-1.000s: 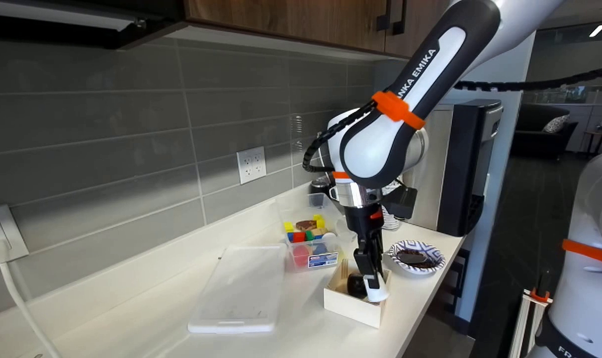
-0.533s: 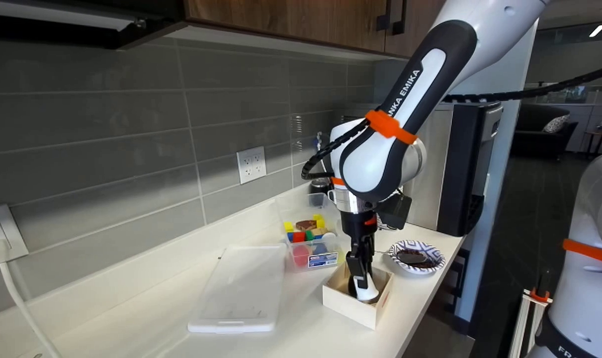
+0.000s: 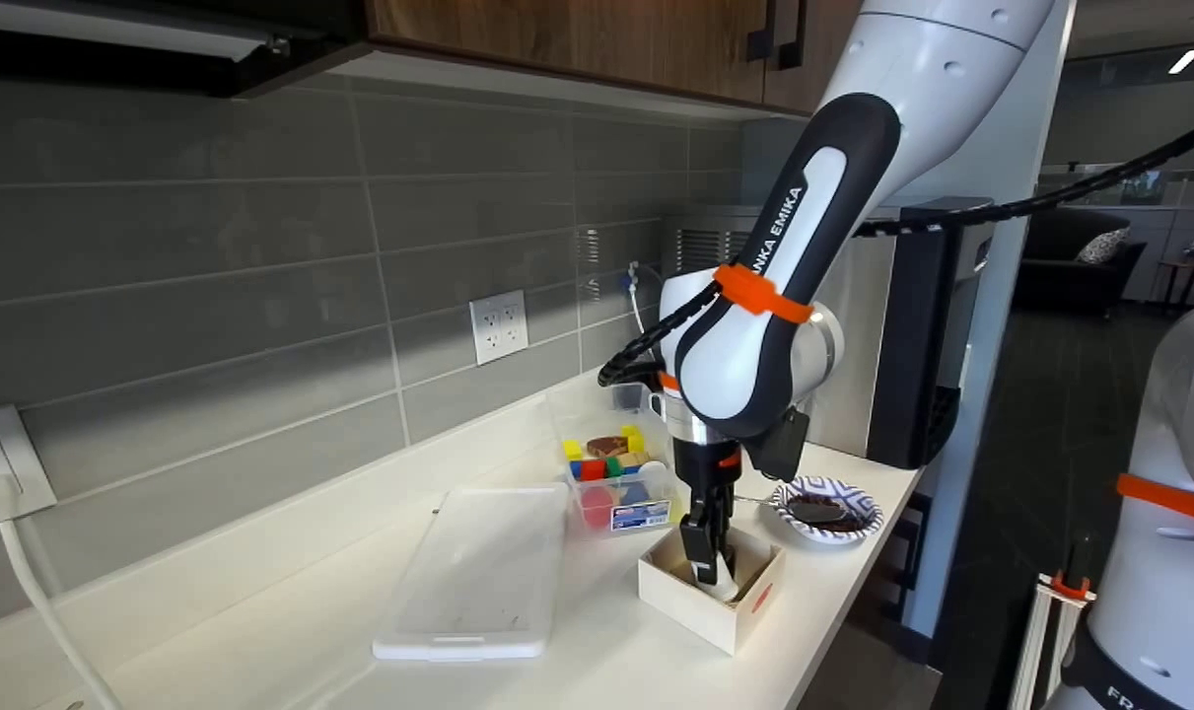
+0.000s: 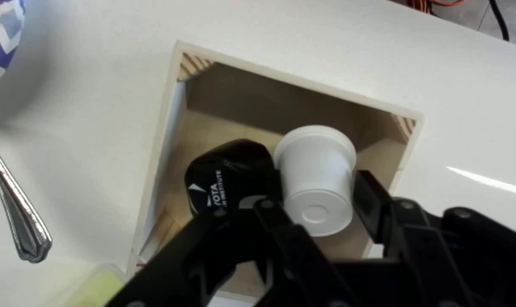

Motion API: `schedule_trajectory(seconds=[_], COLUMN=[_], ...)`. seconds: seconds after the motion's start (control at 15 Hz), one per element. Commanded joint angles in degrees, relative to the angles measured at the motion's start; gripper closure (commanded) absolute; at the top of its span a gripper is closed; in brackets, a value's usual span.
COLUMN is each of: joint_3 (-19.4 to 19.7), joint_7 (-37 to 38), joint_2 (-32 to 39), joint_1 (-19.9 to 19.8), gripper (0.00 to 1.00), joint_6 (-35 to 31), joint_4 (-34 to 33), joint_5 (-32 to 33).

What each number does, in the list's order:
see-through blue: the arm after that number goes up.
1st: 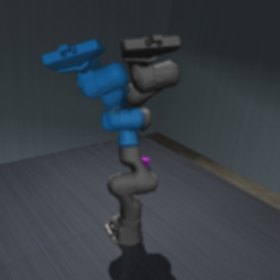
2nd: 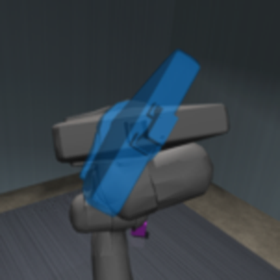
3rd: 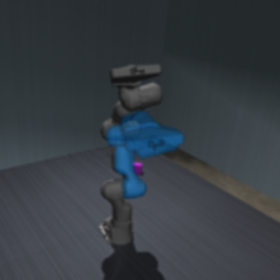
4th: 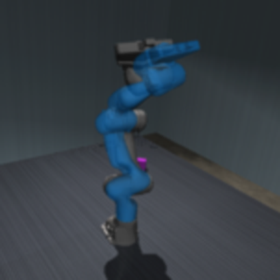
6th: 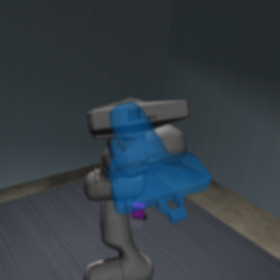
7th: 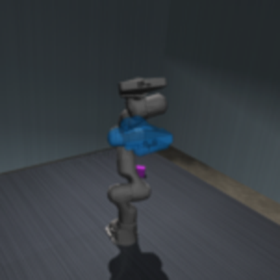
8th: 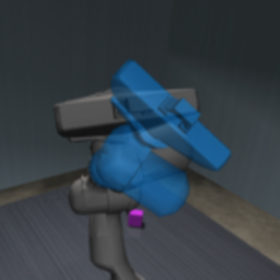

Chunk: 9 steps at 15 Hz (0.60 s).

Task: Put the coffee pod in the wooden box.

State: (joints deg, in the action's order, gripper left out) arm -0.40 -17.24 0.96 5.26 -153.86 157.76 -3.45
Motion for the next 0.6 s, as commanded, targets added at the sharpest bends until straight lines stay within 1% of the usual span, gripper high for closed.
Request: schedule_trajectory(seconds=[0.0,0.07,0.2,0.53], joint_3=[-1.0,-1.0,-1.2,-1.7], joint_7=[-2.4,-2.7,-3.0,-2.5], joint_2=[1.3,1.6,1.4,1.1], joint_1=[-1.5,-1.7,-1.9,-2.0], gripper=[0.21,0.12,0.01,0.0], joint_6=[-2.3,-2.8,-2.7,-2.3], joint_4=[-0.1,-0.1,-0.1,-0.1], joint_5=[-1.9,-2.2,-2.4,-2.5])
